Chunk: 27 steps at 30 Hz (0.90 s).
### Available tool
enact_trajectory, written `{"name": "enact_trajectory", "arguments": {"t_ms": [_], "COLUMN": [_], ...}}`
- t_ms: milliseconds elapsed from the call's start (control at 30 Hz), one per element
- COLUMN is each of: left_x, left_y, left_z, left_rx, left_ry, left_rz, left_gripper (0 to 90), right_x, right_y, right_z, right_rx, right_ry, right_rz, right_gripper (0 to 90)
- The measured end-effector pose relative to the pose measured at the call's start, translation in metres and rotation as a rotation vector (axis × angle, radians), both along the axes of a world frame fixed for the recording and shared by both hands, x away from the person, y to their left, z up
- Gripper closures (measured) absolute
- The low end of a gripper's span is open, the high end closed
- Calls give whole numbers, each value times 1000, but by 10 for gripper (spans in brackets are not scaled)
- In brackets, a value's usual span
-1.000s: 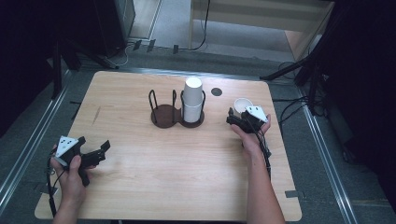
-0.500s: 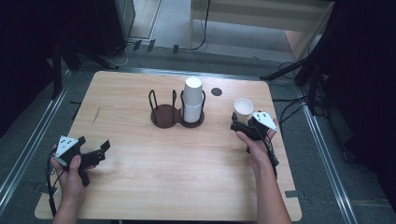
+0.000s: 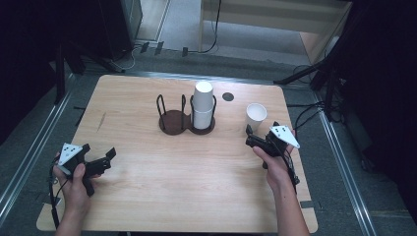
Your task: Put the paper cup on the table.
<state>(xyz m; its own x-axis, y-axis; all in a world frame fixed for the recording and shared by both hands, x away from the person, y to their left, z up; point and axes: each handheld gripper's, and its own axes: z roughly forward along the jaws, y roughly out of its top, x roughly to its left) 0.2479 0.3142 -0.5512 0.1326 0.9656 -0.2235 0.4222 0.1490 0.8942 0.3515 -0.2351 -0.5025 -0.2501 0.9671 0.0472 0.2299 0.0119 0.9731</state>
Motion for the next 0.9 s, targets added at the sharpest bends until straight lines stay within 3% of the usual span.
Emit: {"name": "enact_trajectory", "arguments": {"t_ms": [500, 900], "left_x": [0, -1], "left_y": [-1, 0], "left_z": [0, 0], "left_rx": [5, 0], "left_ry": [1, -3], "left_rz": [2, -2], "left_gripper": [0, 0], "right_x": [-32, -61], "right_y": [-23, -42], "right_z": [-3, -16], "right_rx": [51, 63], "right_ry": [-10, -4], "right_rz": [2, 12], "right_gripper": [0, 0]}}
